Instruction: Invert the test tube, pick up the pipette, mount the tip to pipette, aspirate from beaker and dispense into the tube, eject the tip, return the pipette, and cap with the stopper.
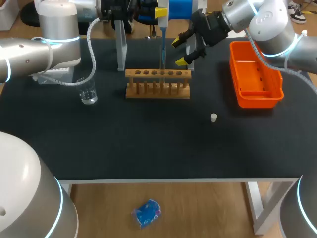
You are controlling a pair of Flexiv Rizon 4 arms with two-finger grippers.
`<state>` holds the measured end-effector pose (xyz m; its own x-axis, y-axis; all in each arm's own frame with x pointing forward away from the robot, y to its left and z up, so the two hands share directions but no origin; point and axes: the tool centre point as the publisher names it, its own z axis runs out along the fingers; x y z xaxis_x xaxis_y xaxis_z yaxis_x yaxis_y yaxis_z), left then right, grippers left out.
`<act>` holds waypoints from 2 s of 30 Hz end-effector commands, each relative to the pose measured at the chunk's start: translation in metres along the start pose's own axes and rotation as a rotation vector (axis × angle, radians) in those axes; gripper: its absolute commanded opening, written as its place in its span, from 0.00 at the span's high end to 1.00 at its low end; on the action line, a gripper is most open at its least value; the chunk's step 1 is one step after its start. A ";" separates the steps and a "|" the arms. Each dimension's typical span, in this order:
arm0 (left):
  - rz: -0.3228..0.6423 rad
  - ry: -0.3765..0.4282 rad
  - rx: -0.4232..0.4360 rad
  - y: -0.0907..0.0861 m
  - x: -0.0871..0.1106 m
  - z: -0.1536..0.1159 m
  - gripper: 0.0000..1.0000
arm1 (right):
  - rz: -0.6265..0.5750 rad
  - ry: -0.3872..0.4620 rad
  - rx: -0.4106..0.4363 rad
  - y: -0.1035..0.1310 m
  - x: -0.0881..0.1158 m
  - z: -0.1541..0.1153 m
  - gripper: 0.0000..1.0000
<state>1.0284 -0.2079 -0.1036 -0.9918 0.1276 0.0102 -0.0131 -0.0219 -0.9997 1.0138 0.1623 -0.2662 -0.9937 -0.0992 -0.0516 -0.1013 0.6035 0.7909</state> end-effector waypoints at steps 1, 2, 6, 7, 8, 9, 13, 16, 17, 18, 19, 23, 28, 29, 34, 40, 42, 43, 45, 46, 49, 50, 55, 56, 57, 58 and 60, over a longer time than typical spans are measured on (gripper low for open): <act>0.000 -0.001 -0.001 -0.001 0.001 0.000 1.00 | 0.000 0.001 0.003 0.000 0.000 -0.001 0.00; 0.000 -0.001 -0.001 -0.001 0.001 0.000 1.00 | 0.000 0.001 0.003 0.000 0.000 -0.001 0.00; 0.000 -0.001 -0.001 -0.001 0.001 0.000 1.00 | 0.000 0.001 0.003 0.000 0.000 -0.001 0.00; 0.000 -0.001 -0.001 -0.001 0.001 0.000 1.00 | 0.000 0.001 0.003 0.000 0.000 -0.001 0.00; 0.000 -0.001 -0.001 -0.001 0.001 0.000 1.00 | -0.005 0.011 -0.012 0.001 0.000 -0.004 0.00; 0.000 -0.001 -0.001 -0.001 0.001 0.000 1.00 | -0.005 0.012 -0.017 0.001 0.000 -0.008 0.00; 0.000 -0.001 -0.001 -0.001 0.001 0.000 1.00 | -0.003 -0.002 -0.038 0.005 -0.002 -0.029 0.00; 0.000 -0.001 -0.001 -0.001 0.001 0.000 1.00 | -0.013 -0.018 -0.039 0.011 -0.003 -0.046 0.00; 0.000 -0.001 -0.001 -0.001 0.001 0.000 1.00 | -0.016 -0.026 -0.039 0.013 -0.004 -0.052 0.00; 0.000 -0.001 -0.001 -0.001 0.001 0.000 1.00 | -0.023 -0.035 -0.045 0.016 -0.005 -0.058 0.00; 0.000 -0.001 -0.001 -0.001 0.001 0.000 1.00 | -0.023 -0.043 -0.049 0.020 -0.006 -0.064 0.00; 0.000 -0.001 -0.001 -0.001 0.001 0.000 1.00 | -0.032 -0.076 -0.070 0.036 -0.009 -0.085 0.00; 0.000 -0.001 -0.001 -0.001 0.001 0.000 1.00 | -0.046 -0.098 -0.095 0.055 -0.014 -0.109 0.00; 0.000 -0.001 -0.001 -0.001 0.001 0.000 1.00 | -0.042 -0.101 -0.095 0.061 -0.012 -0.112 0.00; 0.000 -0.001 -0.001 -0.001 0.001 0.000 1.00 | -0.046 -0.097 -0.159 0.079 -0.011 -0.132 0.00; 0.000 -0.001 -0.001 -0.001 0.001 0.000 1.00 | -0.025 -0.105 -0.223 0.103 -0.013 -0.150 0.00; 0.000 -0.001 -0.001 -0.001 0.001 0.000 1.00 | -0.028 -0.103 -0.243 0.112 -0.015 -0.155 0.00; 0.000 -0.001 -0.001 -0.001 0.001 0.000 1.00 | -0.027 -0.103 -0.242 0.116 -0.017 -0.158 0.00; 0.000 -0.001 -0.001 -0.001 0.001 0.000 1.00 | -0.026 -0.106 -0.263 0.125 -0.021 -0.162 0.00; 0.000 -0.001 -0.001 -0.001 0.001 0.000 1.00 | -0.026 -0.106 -0.270 0.130 -0.023 -0.164 0.00; 0.000 -0.001 -0.001 -0.001 0.001 0.000 1.00 | -0.033 -0.097 -0.304 0.146 -0.028 -0.171 0.00; 0.000 -0.001 -0.001 -0.001 0.001 0.000 1.00 | -0.031 -0.097 -0.303 0.151 -0.029 -0.172 0.00; 0.000 -0.001 -0.001 -0.001 0.001 0.000 1.00 | -0.052 -0.095 -0.329 0.173 -0.033 -0.181 1.00; 0.000 -0.001 -0.001 -0.001 0.001 0.000 1.00 | -0.052 -0.095 -0.329 0.173 -0.033 -0.181 1.00; 0.000 -0.001 -0.001 -0.001 0.001 0.000 1.00 | -0.052 -0.095 -0.329 0.173 -0.033 -0.181 1.00; 0.000 -0.001 -0.001 -0.001 0.001 0.000 1.00 | -0.052 -0.095 -0.329 0.173 -0.033 -0.181 1.00; 0.000 -0.001 -0.001 -0.001 0.001 0.000 1.00 | -0.052 -0.095 -0.329 0.173 -0.033 -0.181 1.00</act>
<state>1.0282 -0.2078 -0.1036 -0.9918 0.1273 0.0101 -0.0130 -0.0218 -0.9997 1.0353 0.1281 -0.0187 -0.9890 -0.0324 -0.1446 -0.1475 0.3079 0.9399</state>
